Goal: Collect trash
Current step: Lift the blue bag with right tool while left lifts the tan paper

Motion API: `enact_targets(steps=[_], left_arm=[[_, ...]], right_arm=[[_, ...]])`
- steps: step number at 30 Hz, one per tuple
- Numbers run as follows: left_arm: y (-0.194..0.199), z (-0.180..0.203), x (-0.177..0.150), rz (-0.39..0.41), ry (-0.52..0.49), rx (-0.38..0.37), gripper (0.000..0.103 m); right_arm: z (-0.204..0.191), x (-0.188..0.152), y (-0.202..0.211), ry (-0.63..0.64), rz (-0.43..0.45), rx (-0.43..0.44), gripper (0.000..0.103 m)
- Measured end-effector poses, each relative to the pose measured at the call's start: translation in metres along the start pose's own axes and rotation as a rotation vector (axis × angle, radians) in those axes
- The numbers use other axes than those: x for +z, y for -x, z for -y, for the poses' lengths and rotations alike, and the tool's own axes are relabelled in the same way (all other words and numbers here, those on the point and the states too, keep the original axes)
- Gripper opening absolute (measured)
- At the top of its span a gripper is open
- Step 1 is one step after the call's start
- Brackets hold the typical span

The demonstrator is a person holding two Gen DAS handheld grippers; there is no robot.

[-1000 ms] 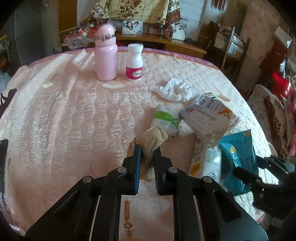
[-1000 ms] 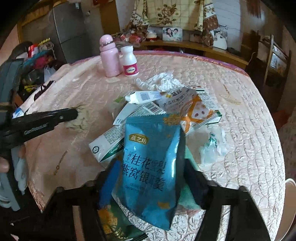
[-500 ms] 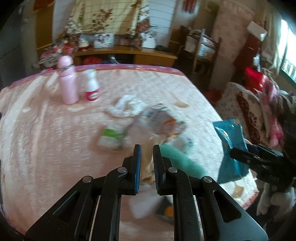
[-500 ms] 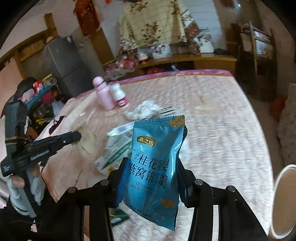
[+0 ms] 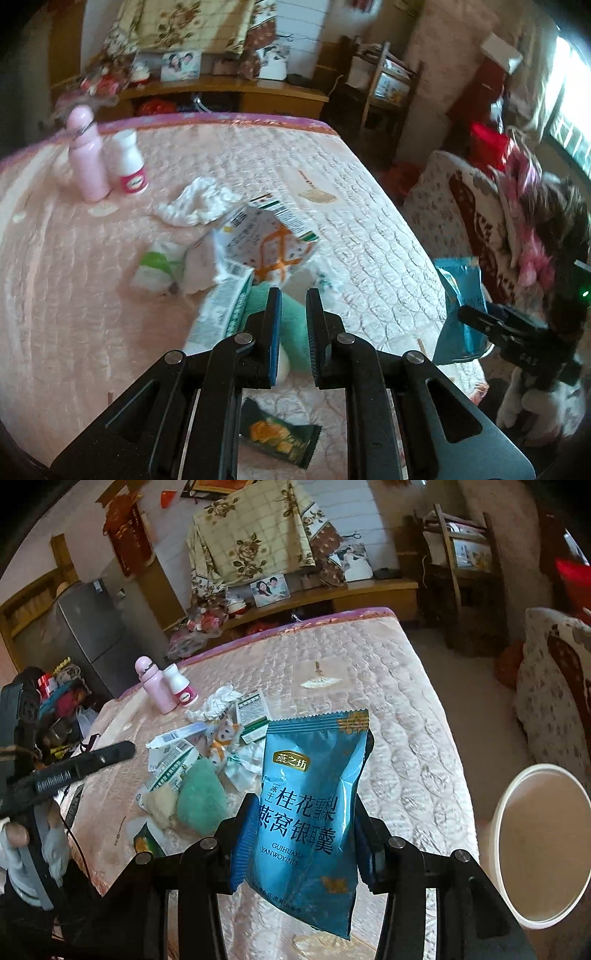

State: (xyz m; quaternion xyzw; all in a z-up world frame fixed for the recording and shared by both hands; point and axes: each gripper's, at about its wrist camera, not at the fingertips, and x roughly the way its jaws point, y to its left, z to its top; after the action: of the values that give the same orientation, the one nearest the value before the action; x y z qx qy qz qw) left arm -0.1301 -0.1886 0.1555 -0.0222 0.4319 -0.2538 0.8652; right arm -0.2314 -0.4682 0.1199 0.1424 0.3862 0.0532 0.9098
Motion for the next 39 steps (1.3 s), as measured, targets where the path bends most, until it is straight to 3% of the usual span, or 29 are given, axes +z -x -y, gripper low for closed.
enact_targets(steps=[2, 5, 12, 18, 22, 23, 27, 32, 36, 39], left_arm=[[0.004, -0.006, -0.007, -0.016, 0.01, 0.011, 0.011], [0.0, 0.0, -0.022, -0.048, -0.05, 0.052, 0.011], [-0.05, 0.018, -0.058, -0.194, -0.203, 0.163, 0.011], [-0.082, 0.027, -0.065, -0.21, -0.288, 0.272, 0.011], [-0.085, 0.019, -0.061, -0.207, -0.268, 0.232, 0.01], [-0.083, 0.019, -0.059, -0.212, -0.255, 0.205, 0.004], [-0.052, 0.014, -0.046, -0.17, -0.196, 0.083, 0.001], [-0.019, 0.025, -0.026, -0.12, -0.172, -0.009, 0.001], [-0.011, 0.04, -0.016, -0.095, -0.21, 0.017, 0.001], [-0.018, 0.035, -0.02, -0.142, -0.185, 0.017, 0.002]], right_arm=[[0.003, -0.001, -0.001, -0.008, -0.003, 0.009, 0.046], [0.004, -0.003, -0.006, -0.013, -0.008, 0.029, 0.046], [-0.011, -0.01, -0.017, 0.011, -0.035, 0.061, 0.046], [-0.012, -0.011, -0.015, 0.008, -0.033, 0.057, 0.047], [-0.008, -0.011, -0.014, -0.003, -0.03, 0.053, 0.047], [-0.007, -0.011, -0.013, -0.005, -0.028, 0.052, 0.047], [-0.003, -0.008, -0.005, -0.011, -0.006, 0.048, 0.047], [0.009, -0.004, 0.01, -0.032, 0.032, 0.041, 0.047], [0.019, -0.003, 0.02, -0.056, 0.051, 0.037, 0.047], [0.022, -0.004, 0.024, -0.064, 0.053, 0.045, 0.047]])
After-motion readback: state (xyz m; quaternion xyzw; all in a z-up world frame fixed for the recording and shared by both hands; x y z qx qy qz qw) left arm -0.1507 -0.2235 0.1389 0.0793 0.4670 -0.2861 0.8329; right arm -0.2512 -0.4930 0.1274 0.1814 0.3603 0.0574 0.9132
